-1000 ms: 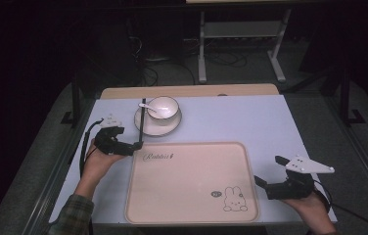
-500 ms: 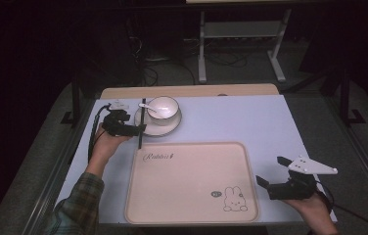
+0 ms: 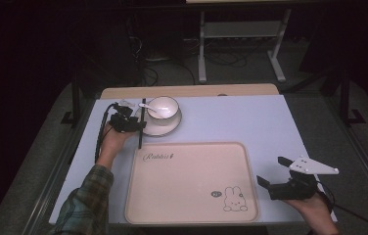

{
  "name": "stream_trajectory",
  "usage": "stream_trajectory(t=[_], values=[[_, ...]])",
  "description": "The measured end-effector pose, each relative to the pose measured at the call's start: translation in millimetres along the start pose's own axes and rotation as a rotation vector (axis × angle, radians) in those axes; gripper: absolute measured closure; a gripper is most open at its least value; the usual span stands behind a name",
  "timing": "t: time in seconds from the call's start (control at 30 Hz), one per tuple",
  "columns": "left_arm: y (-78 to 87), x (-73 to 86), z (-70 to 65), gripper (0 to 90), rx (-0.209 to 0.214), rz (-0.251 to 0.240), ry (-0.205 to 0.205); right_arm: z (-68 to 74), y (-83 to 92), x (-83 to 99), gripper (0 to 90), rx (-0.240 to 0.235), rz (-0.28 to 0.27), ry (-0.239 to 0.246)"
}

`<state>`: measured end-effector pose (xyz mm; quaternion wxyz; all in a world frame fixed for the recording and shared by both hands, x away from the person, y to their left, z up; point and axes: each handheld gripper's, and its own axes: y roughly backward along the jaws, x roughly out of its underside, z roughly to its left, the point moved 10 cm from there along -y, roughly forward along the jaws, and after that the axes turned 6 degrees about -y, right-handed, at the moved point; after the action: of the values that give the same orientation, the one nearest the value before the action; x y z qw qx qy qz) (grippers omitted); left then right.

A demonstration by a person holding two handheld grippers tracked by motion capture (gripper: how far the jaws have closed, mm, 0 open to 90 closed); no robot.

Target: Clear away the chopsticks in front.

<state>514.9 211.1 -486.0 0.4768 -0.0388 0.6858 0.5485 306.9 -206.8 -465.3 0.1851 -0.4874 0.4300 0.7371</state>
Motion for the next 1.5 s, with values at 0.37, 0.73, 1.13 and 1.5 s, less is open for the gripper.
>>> stream_trajectory(t=[0.37,0.73,1.13,1.5], values=[[-4.9,2.6,3.6,64.9,-0.015,0.018,0.022,-0.5,-0.2,0.1,0.0,-0.002,0.001,-0.006],[-8.5,-2.0,7.8,71.4,-0.039,0.023,0.041,-0.9,0.5,-0.4,0.0,-0.007,-0.005,-0.017],[-17.3,-9.3,18.0,77.9,-0.075,-0.006,0.092,-1.6,2.5,-1.3,0.0,-0.007,-0.013,-0.020],[-26.3,-18.0,20.3,79.4,-0.085,0.004,0.091,-1.7,3.6,-1.3,0.0,-0.008,-0.016,-0.021]])
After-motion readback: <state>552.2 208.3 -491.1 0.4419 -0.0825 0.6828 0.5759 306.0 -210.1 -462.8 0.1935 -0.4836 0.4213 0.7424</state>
